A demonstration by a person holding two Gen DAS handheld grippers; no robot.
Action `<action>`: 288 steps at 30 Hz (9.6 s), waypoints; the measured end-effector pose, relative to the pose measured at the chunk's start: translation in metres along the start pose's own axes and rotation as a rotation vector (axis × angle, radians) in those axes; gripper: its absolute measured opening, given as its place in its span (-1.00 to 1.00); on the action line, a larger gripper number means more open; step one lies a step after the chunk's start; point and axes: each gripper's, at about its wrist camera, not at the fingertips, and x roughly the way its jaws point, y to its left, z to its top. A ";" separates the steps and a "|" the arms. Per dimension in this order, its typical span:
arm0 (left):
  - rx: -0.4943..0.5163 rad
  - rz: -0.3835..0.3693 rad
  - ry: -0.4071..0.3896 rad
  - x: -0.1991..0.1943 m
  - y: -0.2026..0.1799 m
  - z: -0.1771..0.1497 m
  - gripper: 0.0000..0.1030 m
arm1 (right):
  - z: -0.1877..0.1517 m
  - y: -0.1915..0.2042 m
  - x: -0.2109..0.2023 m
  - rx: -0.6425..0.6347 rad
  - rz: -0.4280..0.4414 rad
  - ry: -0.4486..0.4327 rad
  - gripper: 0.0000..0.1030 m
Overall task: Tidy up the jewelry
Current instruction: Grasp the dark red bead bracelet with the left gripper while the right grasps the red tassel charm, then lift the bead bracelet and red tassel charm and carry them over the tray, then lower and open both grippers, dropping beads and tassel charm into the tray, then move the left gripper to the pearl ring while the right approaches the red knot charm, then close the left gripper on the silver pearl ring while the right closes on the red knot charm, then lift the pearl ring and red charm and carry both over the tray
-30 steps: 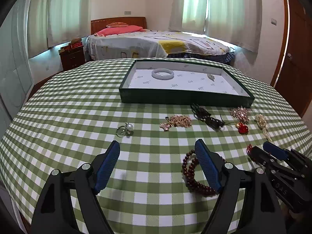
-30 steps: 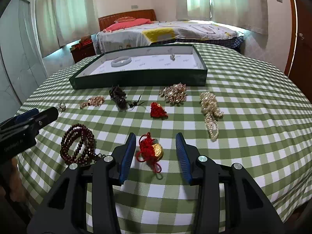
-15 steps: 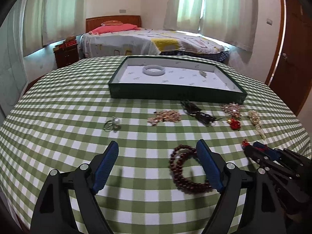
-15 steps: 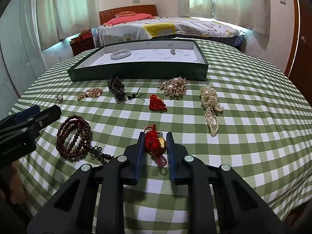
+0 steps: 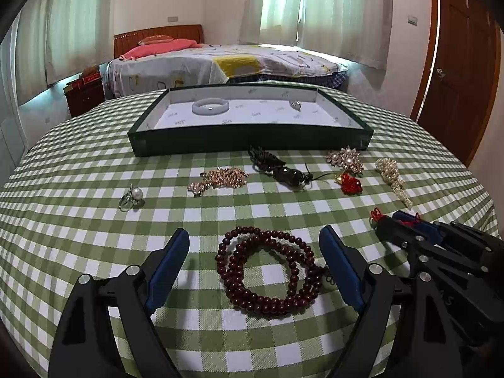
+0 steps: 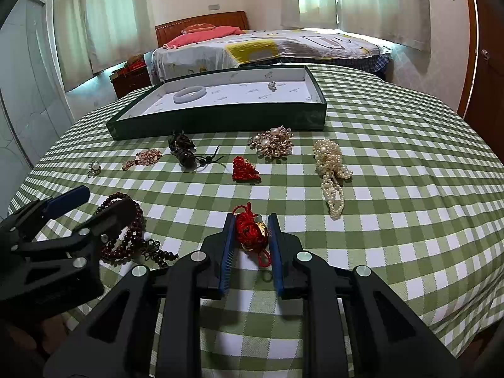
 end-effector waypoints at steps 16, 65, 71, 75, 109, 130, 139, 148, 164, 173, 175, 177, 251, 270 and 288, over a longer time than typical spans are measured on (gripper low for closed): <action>0.025 0.010 0.052 0.004 0.006 -0.005 0.15 | 0.000 0.001 0.000 0.001 0.002 0.002 -0.60; 0.007 -0.047 -0.213 -0.046 0.024 0.076 -0.77 | 0.076 0.017 -0.040 -0.009 0.046 -0.207 -0.60; -0.007 -0.052 -0.266 -0.035 0.029 0.109 -0.77 | 0.113 0.019 -0.034 -0.023 0.048 -0.272 -0.60; -0.010 -0.055 -0.293 -0.021 0.030 0.129 -0.77 | 0.137 0.022 -0.018 -0.033 0.053 -0.299 -0.60; -0.014 0.004 0.034 0.176 0.034 0.196 -0.77 | 0.207 0.000 0.181 -0.005 0.025 0.020 -0.59; -0.035 0.001 0.029 0.163 0.039 0.197 -0.30 | 0.209 0.001 0.166 -0.013 0.017 -0.001 -0.44; -0.081 -0.022 -0.080 0.108 0.052 0.192 -0.29 | 0.204 0.009 0.109 -0.020 0.026 -0.098 -0.45; -0.122 -0.025 -0.118 0.059 0.067 0.166 -0.29 | 0.170 0.010 0.058 -0.018 0.003 -0.134 -0.45; -0.121 0.021 -0.100 0.018 0.079 0.090 -0.29 | 0.073 0.011 0.031 -0.006 0.002 -0.044 -0.45; -0.128 0.060 -0.064 0.010 0.086 0.053 -0.29 | 0.047 0.012 0.038 -0.023 0.012 -0.010 -0.45; -0.136 0.067 -0.050 0.011 0.089 0.049 -0.29 | 0.045 0.012 0.041 -0.021 0.012 0.000 -0.45; -0.147 0.070 -0.038 0.012 0.092 0.045 -0.29 | 0.045 0.012 0.042 -0.022 0.010 0.002 -0.45; -0.181 0.087 0.044 0.025 0.108 0.034 -0.42 | 0.039 0.007 0.040 -0.008 0.014 0.019 -0.70; -0.176 0.051 -0.048 -0.007 0.102 0.061 -0.42 | 0.058 0.021 0.009 -0.019 0.031 -0.087 -0.70; -0.173 0.003 -0.158 -0.020 0.092 0.114 -0.42 | 0.121 0.024 -0.015 -0.025 0.072 -0.241 -0.70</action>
